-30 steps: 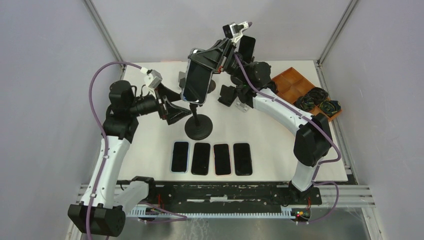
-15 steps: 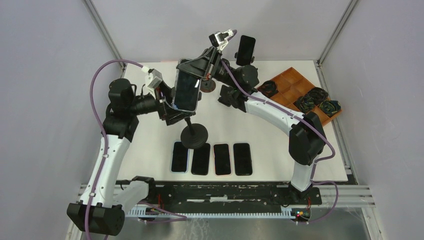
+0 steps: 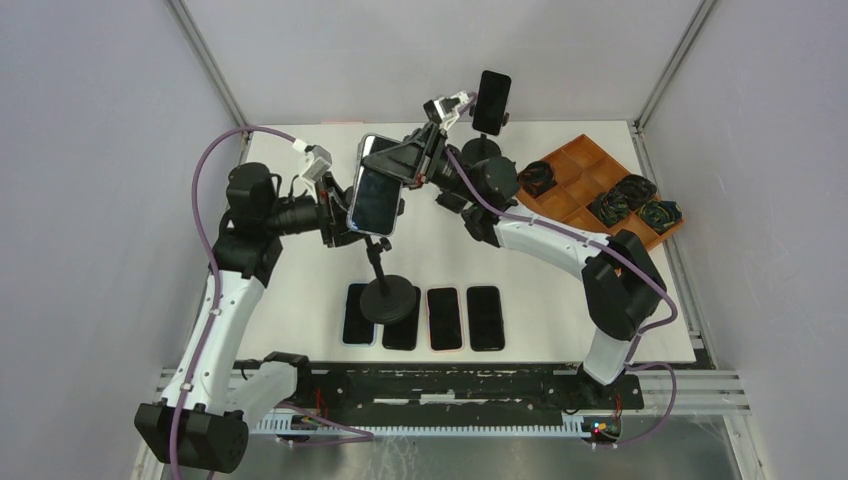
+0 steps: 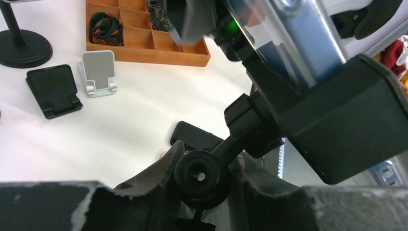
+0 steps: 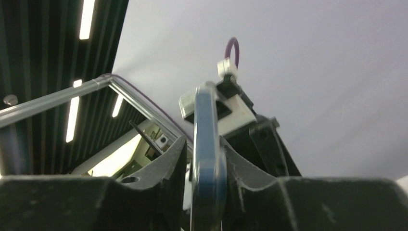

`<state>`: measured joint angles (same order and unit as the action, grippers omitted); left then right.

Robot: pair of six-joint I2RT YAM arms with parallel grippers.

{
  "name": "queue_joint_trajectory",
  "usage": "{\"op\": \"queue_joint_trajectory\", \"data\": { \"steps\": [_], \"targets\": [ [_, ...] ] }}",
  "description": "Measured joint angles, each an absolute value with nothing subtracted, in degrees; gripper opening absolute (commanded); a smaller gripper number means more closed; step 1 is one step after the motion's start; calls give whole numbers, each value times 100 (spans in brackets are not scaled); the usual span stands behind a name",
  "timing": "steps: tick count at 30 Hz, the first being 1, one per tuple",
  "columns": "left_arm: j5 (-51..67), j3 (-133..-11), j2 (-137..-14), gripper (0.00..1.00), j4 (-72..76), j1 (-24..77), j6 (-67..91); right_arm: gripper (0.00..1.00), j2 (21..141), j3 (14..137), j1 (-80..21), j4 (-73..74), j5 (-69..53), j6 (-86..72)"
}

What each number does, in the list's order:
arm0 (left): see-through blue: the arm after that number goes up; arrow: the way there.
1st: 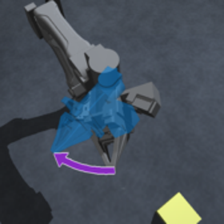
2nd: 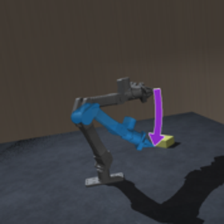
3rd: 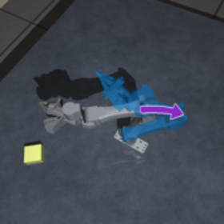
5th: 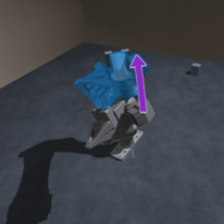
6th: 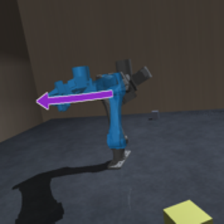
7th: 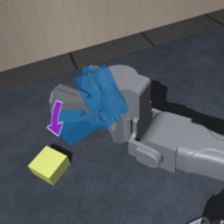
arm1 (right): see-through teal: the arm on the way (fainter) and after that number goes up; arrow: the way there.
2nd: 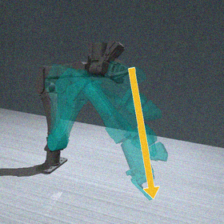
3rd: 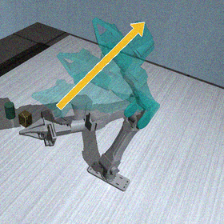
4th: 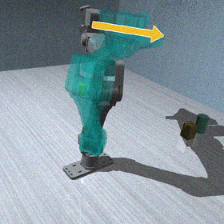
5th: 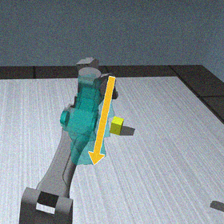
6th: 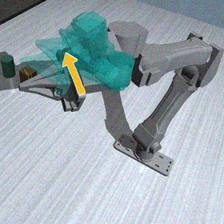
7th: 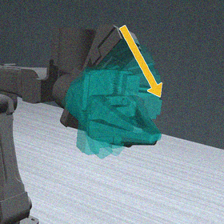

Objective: Remove the phone from the phone stand

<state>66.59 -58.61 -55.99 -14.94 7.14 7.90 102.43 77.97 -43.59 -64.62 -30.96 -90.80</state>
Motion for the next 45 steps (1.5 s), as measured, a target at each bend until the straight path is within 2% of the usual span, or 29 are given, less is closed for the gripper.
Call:
{"op": "queue_joint_trajectory", "data": {
  "steps": [4,8,15,21,24,25,36,45],
  "targets": [
    [6657,-5861,-5621,2,-1446,709,1055,50,10031,7111,-4394,-6838,-3127,-9122],
    [6663,-5861,-5638,2,-1389,709,1214,51,9985,6764,-4421,-7037,-3236,-9146],
    [6770,-5988,-5771,2,-2025,709,698,40,9985,7076,-4421,-6976,-3605,-9124],
    [6938,-6602,-6055,2,-3621,709,-961,21,10018,7220,-4421,-6796,-3964,-9111],
    [6954,-6713,-6084,2,-4056,709,-1424,3,10020,7220,-4421,-6705,-4132,-9039],
    [6991,-6726,-6088,2,-4158,709,-1518,0,10020,7220,-4421,-6685,-4160,-8995],
    [7008,-7137,-6145,2,-5227,727,-3041,0,10029,7732,-4375,-6163,-4845,-8807],
    [6888,-7008,-6018,2,-5271,757,-3986,0,10095,7992,-4180,-5887,-5437,-8685]
  ]
}}
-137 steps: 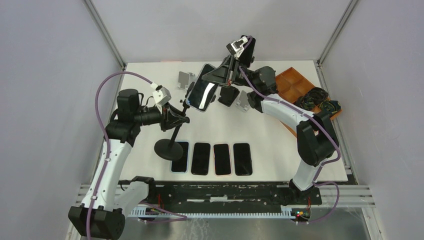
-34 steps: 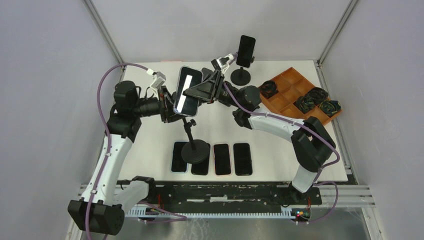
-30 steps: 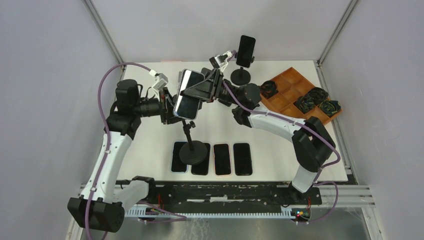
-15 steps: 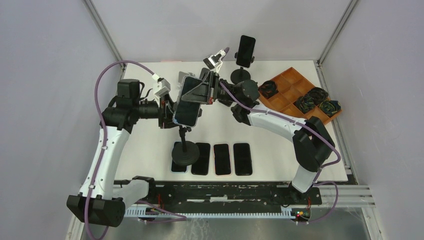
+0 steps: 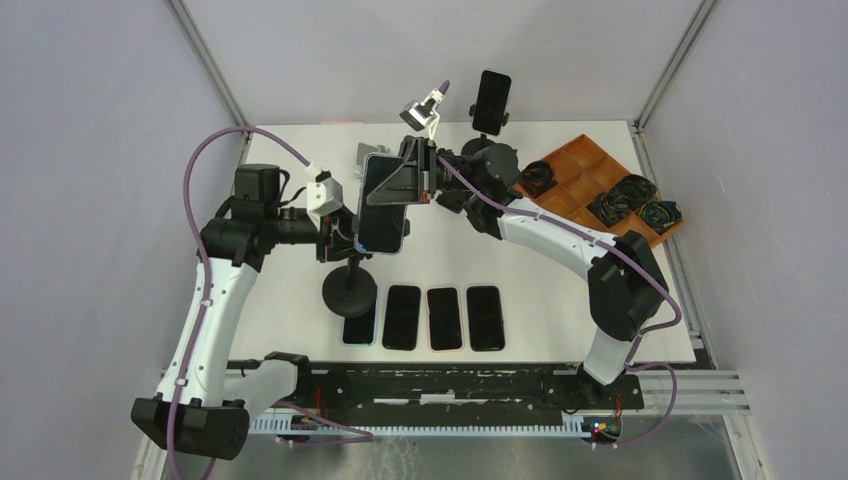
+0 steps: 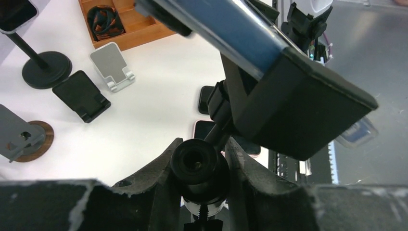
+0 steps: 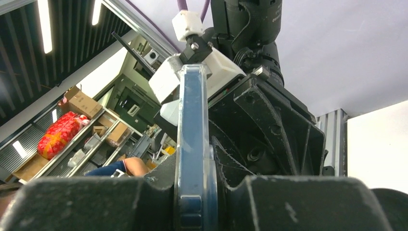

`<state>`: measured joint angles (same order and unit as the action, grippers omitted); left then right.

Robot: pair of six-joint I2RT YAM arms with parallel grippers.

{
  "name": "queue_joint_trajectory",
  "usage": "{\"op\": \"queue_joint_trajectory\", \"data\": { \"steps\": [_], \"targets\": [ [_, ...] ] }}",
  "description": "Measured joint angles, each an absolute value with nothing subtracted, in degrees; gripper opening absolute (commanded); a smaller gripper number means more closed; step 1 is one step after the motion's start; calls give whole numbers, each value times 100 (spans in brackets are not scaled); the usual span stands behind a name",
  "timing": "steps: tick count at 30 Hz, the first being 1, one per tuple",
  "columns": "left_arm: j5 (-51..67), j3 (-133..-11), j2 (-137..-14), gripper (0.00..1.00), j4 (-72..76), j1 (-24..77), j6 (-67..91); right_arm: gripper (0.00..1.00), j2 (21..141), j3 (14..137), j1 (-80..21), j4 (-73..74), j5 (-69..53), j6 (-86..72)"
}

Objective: Remove the phone from the phone stand

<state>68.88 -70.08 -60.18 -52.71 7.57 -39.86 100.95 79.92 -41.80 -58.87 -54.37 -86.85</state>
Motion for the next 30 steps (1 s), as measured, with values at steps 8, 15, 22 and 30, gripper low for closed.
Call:
{"op": "queue_joint_trajectory", "data": {
  "steps": [8,15,22,30],
  "targets": [
    [6713,-6519,-5747,2,-6007,816,-4845,0,10066,8219,-3568,-6154,-4720,-8667],
    [6606,-6442,-5721,2,-6805,823,-5028,0,9734,8281,-2904,-6781,-3688,-8685],
    [6495,-6490,-5708,2,-6283,827,-4460,0,9577,8219,-2904,-6353,-3874,-8298],
    [5308,-6849,-6099,2,-4206,838,-2720,0,8510,7489,-2399,-3813,-4185,-6261]
  ]
}}
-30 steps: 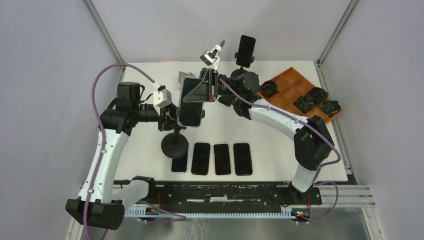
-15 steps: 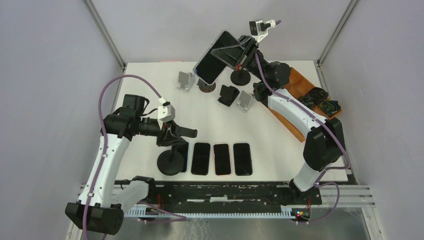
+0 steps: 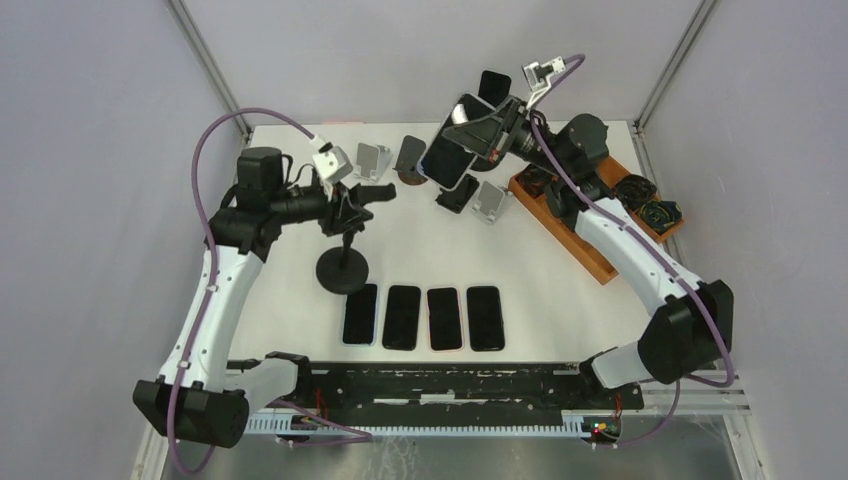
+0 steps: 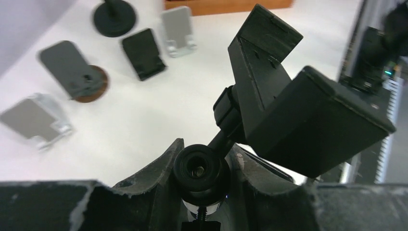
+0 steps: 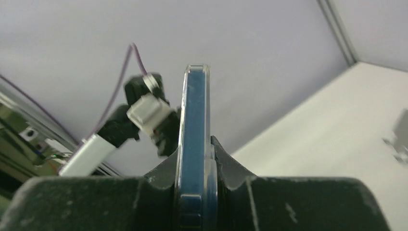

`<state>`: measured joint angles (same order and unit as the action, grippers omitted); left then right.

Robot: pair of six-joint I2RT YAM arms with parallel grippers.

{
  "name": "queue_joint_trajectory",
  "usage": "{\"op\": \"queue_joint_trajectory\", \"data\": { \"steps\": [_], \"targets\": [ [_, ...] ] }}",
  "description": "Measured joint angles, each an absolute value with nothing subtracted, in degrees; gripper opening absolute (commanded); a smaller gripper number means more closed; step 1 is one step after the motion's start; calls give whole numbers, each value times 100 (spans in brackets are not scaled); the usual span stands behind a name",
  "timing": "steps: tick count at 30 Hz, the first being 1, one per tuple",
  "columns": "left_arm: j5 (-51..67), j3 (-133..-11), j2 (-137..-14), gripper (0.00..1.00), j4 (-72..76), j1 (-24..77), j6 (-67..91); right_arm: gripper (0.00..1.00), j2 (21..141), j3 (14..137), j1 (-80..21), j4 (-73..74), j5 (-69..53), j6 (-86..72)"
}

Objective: Remove the phone from the phone stand

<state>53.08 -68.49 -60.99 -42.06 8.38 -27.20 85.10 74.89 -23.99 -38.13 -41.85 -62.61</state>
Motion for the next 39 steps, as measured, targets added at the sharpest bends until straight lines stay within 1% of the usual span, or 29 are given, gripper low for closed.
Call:
{"op": "queue_joint_trajectory", "data": {
  "steps": [5,10,15,22,30,35,39],
  "targets": [
    [4372,-7376,-6928,2,-3380,777,-2261,0,7826,6735,-2187,-2488,-4204,-5183],
    [3754,-7889,-7979,2,-2740,513,-1970,0,7373,6029,-1839,-1372,-4215,-4442],
    [3765,-8009,-8807,2,-1984,80,-1525,0,7229,5734,-1568,213,-3968,-3376],
    [3743,-8187,-9894,2,-519,-563,-604,0,6737,4893,-1470,2185,-3441,-2156],
    [3280,-8613,-10632,2,696,-397,-62,0,6088,4169,-1446,3203,-2770,-1544],
    [2888,-9002,-11017,2,851,-292,-75,0,6071,3627,-1446,3518,-2486,-1365],
    [2707,-9124,-11137,2,849,-298,-193,0,6176,3489,-1446,3647,-2427,-1319]
  ]
}}
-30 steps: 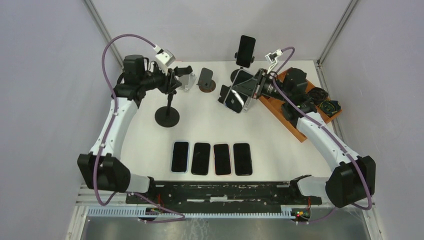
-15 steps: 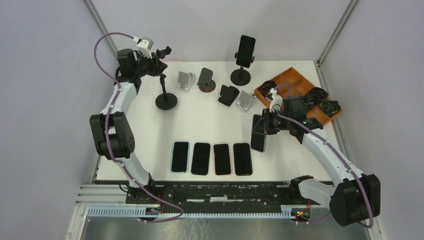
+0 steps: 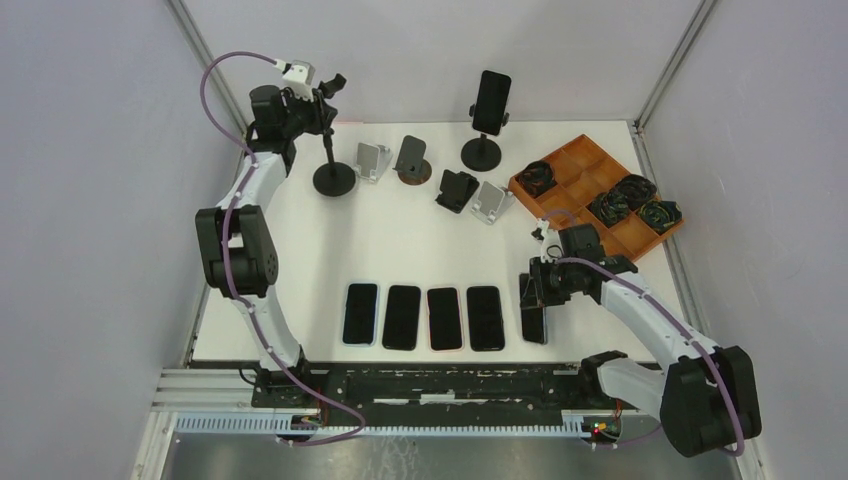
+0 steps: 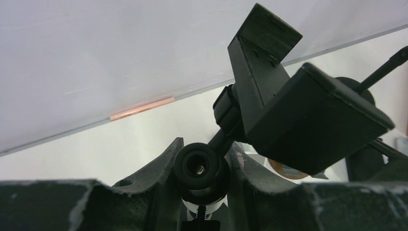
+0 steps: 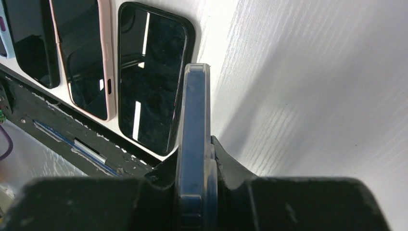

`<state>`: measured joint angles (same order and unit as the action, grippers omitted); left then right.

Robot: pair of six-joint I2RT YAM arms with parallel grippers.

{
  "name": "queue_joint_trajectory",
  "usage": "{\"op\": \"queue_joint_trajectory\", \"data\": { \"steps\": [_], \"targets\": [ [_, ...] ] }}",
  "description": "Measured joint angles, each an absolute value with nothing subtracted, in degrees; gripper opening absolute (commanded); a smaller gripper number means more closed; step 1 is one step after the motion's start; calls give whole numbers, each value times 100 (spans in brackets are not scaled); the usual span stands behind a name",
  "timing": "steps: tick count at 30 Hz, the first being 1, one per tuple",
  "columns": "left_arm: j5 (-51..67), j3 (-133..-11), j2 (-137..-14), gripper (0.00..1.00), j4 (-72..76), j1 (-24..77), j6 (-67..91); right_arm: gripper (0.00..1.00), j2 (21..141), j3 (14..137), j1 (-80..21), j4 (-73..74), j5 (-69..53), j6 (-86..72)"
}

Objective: Remove the phone from the phone stand

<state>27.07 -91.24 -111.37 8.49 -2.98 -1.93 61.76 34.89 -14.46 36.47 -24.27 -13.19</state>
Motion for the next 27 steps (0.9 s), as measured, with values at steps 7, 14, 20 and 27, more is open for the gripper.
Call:
{"op": "queue_joint_trajectory", "data": {
  "steps": [7,14,20,27],
  "targets": [
    [2563,-9153,-11205,2,1048,-392,-521,0,6698,3428,-1446,3374,-2646,-1315],
    [2762,-8901,-11214,33,1404,-510,-515,0,7225,3382,-1413,3020,-2965,-1339],
    [2904,-8635,-11214,74,1566,-607,-268,0,7435,3317,-1413,2720,-3039,-1387],
    [2917,-8519,-11113,66,1992,-703,-64,0,7706,3264,-1413,2392,-3116,-1509]
  ]
}}
